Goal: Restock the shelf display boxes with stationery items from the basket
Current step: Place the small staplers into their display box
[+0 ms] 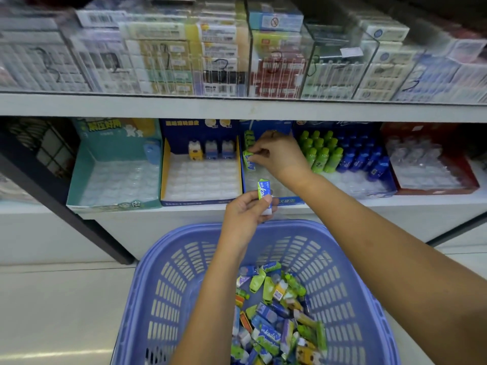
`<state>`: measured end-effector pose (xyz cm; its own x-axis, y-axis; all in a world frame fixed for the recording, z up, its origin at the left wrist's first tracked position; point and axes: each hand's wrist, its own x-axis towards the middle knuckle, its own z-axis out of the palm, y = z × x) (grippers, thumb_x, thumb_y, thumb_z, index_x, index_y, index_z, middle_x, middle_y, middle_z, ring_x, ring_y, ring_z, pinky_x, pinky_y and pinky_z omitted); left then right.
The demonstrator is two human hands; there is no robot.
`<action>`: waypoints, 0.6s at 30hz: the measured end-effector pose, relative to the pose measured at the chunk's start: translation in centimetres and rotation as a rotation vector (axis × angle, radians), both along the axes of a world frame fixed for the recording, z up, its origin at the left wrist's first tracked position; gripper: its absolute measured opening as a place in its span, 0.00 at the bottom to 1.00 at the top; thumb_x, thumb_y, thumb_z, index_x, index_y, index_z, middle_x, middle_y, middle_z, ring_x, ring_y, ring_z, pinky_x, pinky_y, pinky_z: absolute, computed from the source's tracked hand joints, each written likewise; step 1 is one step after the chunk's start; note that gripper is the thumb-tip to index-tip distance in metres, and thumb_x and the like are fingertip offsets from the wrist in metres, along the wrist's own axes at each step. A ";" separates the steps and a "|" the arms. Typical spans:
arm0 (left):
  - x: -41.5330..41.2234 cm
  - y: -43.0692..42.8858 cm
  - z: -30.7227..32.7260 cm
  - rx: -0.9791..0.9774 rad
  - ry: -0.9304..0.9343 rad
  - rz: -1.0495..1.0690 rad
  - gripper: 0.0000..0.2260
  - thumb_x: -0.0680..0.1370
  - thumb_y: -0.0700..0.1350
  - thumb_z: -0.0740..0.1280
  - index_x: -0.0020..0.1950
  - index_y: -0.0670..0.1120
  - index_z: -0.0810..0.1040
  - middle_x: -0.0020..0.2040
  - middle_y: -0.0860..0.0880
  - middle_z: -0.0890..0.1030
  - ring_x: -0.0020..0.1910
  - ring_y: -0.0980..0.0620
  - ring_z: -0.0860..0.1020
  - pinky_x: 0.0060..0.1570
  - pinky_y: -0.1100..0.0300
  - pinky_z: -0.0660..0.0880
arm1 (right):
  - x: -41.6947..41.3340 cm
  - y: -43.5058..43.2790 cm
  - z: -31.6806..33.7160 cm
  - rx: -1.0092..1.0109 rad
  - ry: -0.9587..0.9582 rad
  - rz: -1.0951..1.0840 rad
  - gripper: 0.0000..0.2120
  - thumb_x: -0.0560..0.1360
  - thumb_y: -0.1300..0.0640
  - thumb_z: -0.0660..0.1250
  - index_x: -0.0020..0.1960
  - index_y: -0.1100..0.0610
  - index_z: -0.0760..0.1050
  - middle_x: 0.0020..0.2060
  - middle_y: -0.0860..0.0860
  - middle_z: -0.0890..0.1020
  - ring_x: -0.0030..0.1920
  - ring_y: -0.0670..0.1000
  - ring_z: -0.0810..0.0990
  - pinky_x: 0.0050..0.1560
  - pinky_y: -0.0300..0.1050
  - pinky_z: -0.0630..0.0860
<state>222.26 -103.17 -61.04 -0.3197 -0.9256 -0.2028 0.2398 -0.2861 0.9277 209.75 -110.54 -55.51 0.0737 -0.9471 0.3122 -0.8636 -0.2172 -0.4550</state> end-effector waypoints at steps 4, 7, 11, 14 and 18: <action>0.2 0.4 0.1 0.002 -0.003 0.005 0.05 0.78 0.42 0.66 0.50 0.47 0.81 0.46 0.49 0.85 0.50 0.52 0.83 0.53 0.59 0.79 | -0.4 1.4 -0.8 0.003 -0.144 -0.059 0.10 0.73 0.58 0.70 0.52 0.62 0.81 0.48 0.55 0.84 0.47 0.53 0.82 0.50 0.37 0.73; 0.2 0.6 0.2 0.002 -0.016 0.009 0.05 0.78 0.42 0.66 0.51 0.46 0.81 0.47 0.48 0.85 0.50 0.51 0.83 0.52 0.60 0.79 | -0.7 1.2 -0.2 0.054 0.066 -0.004 0.12 0.77 0.56 0.65 0.58 0.58 0.80 0.55 0.55 0.82 0.55 0.54 0.79 0.56 0.41 0.71; 0.3 0.7 0.7 -0.044 -0.024 0.081 0.04 0.78 0.42 0.66 0.50 0.46 0.80 0.46 0.48 0.85 0.48 0.51 0.83 0.49 0.61 0.79 | -0.5 1.4 1.5 0.130 0.161 -0.011 0.15 0.78 0.53 0.64 0.63 0.55 0.77 0.60 0.55 0.77 0.57 0.53 0.76 0.57 0.42 0.71; 0.6 0.3 1.0 -0.143 -0.071 0.176 0.04 0.78 0.42 0.66 0.51 0.47 0.80 0.44 0.48 0.83 0.45 0.52 0.82 0.42 0.65 0.79 | -0.5 3.6 2.1 0.240 -0.313 -0.012 0.13 0.75 0.52 0.67 0.57 0.56 0.77 0.48 0.53 0.81 0.41 0.46 0.78 0.42 0.39 0.73; 0.8 0.1 1.3 -0.298 -0.199 0.176 0.05 0.78 0.43 0.66 0.48 0.53 0.79 0.39 0.54 0.82 0.40 0.58 0.80 0.42 0.63 0.79 | -0.6 6.1 1.8 0.403 -0.582 0.092 0.09 0.71 0.60 0.72 0.50 0.62 0.79 0.38 0.52 0.81 0.33 0.44 0.78 0.36 0.32 0.76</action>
<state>223.09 -103.12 -59.70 -0.1320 -0.9904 0.0413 0.0680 0.0326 0.9972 209.13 -104.46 -53.74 0.0868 -0.9951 -0.0474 -0.4424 0.0042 -0.8968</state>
